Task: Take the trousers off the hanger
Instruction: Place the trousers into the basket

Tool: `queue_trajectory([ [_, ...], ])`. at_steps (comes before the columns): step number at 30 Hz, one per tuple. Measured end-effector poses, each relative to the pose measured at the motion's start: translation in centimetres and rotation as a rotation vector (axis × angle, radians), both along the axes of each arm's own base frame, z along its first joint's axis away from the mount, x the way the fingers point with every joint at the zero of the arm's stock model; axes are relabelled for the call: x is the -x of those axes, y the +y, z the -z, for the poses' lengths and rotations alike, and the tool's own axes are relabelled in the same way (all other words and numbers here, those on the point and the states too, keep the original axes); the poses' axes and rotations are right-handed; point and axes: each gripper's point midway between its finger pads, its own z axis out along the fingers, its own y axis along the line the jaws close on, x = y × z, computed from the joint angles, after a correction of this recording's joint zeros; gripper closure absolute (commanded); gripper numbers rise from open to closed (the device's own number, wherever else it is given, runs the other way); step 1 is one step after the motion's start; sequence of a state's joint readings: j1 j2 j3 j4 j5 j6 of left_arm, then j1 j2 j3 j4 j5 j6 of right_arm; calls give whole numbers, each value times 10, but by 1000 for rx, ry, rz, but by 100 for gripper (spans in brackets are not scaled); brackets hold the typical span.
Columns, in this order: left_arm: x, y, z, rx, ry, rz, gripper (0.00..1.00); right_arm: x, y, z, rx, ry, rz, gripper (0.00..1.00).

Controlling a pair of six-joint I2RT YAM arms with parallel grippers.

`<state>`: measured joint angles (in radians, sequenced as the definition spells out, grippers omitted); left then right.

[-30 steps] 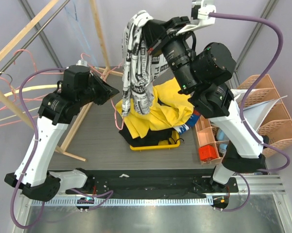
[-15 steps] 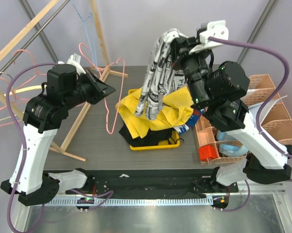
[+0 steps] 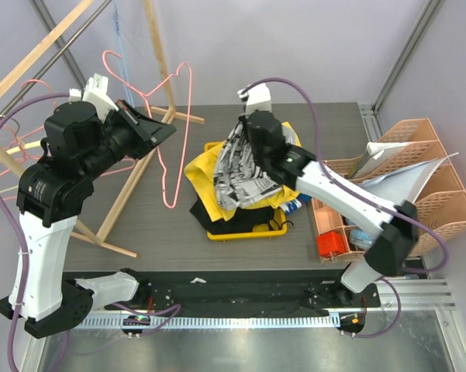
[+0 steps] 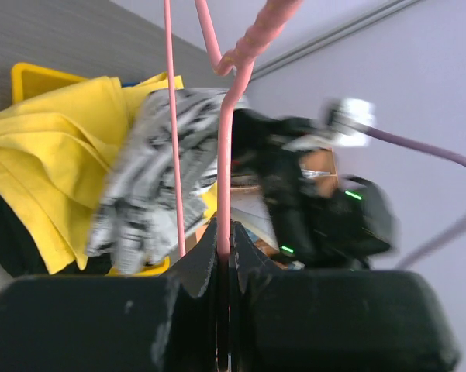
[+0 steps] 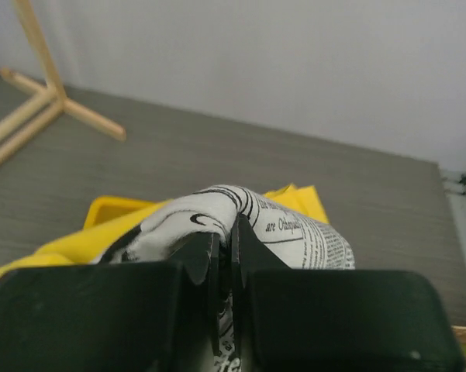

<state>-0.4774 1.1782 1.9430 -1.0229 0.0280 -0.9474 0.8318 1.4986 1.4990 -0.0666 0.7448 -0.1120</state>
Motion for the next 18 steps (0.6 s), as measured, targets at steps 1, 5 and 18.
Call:
queue_trajectory([
  [1,1,1,-4,3,-12,-2,100,-11,8,27,24,53,-5,98],
  [5,-1,2,-19,10,-46,-7,100,-34,41,125,106,269,-35,92],
  [18,-13,4,-9,-44,-21,-40,100,10,47,132,52,586,-88,23],
])
